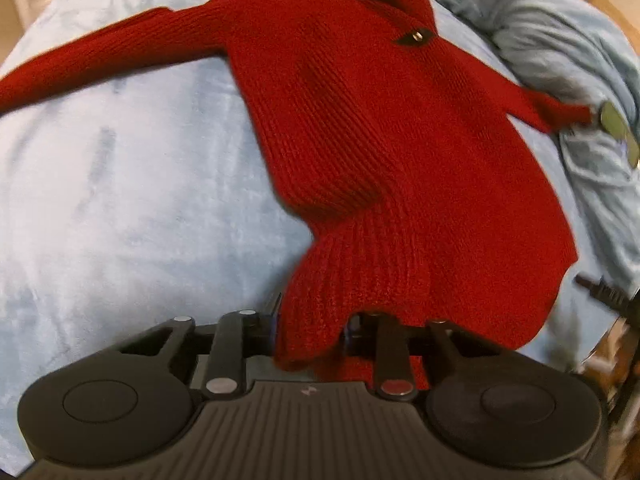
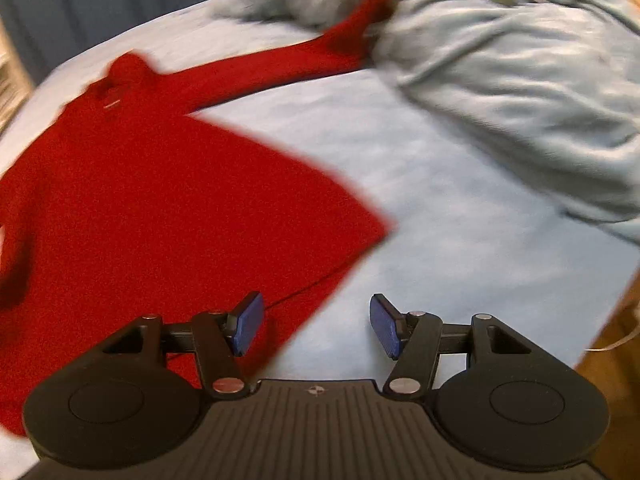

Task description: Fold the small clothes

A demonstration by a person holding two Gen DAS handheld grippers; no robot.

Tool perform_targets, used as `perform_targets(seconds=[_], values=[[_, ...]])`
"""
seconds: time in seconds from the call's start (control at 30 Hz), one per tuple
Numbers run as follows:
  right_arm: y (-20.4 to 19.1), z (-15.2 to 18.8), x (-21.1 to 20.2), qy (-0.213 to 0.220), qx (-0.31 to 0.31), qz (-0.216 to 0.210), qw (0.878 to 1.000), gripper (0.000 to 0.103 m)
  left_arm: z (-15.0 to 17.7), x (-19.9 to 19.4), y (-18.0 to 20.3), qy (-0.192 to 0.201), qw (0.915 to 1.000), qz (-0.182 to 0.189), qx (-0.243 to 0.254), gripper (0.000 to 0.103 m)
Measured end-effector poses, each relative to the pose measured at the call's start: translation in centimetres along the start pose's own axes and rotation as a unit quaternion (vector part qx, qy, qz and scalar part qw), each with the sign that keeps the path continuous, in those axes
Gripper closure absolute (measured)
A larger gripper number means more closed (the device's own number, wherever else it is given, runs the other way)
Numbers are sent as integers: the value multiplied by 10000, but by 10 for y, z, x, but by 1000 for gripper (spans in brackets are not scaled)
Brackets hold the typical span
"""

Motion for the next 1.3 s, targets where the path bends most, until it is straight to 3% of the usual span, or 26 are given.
perform_targets(seconds=[0.1, 0.17, 0.27, 0.43, 0.5, 0.63, 0.73, 0.83, 1.03, 1.13, 1.3], values=[[28, -7, 13, -121, -18, 233, 9997, 43, 5, 1, 1, 82, 9998, -147, 104, 76], [33, -8, 22, -220, -224, 82, 9995, 45, 6, 1, 0, 72, 9999, -113, 24, 76], [30, -7, 30, -206, -478, -311, 9982, 46, 6, 2, -1, 43, 10000, -87, -16, 76], [10, -18, 48, -123, -864, -231, 9959, 46, -5, 0, -7, -114, 9989, 148, -429, 74], [10, -31, 50, 21, -662, -317, 9973, 46, -14, -2, -13, -96, 9973, 222, -688, 74], [34, -64, 51, 204, 437, -642, 9968, 46, -31, -2, -24, -78, 9945, 265, -1012, 73], [39, -80, 58, 147, 412, -563, 9975, 46, -36, 1, -27, -85, 9931, 255, -1145, 73], [32, -72, 57, -10, -216, -556, 9982, 46, -39, 4, -30, -137, 9910, 297, -1297, 73], [37, -24, 54, -151, -1205, -233, 9923, 39, -50, 9, -38, -175, 9876, 302, -1529, 71], [41, -19, 59, -150, -1176, -160, 9928, 39, -54, 10, -41, -164, 9857, 308, -1648, 70], [40, -40, 64, -279, -765, -245, 9964, 39, -55, 10, -41, -197, 9860, 252, -1638, 68]])
Point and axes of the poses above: each gripper's, at about its wrist camera, not at the fingertips, and x roughly the way its jaws point, y to its right, z to its underside, the point moved 3 cm from there along x, roughly the way its jaws point, and after that the axes turned 6 degrees about -y, right-handed, at the moved point
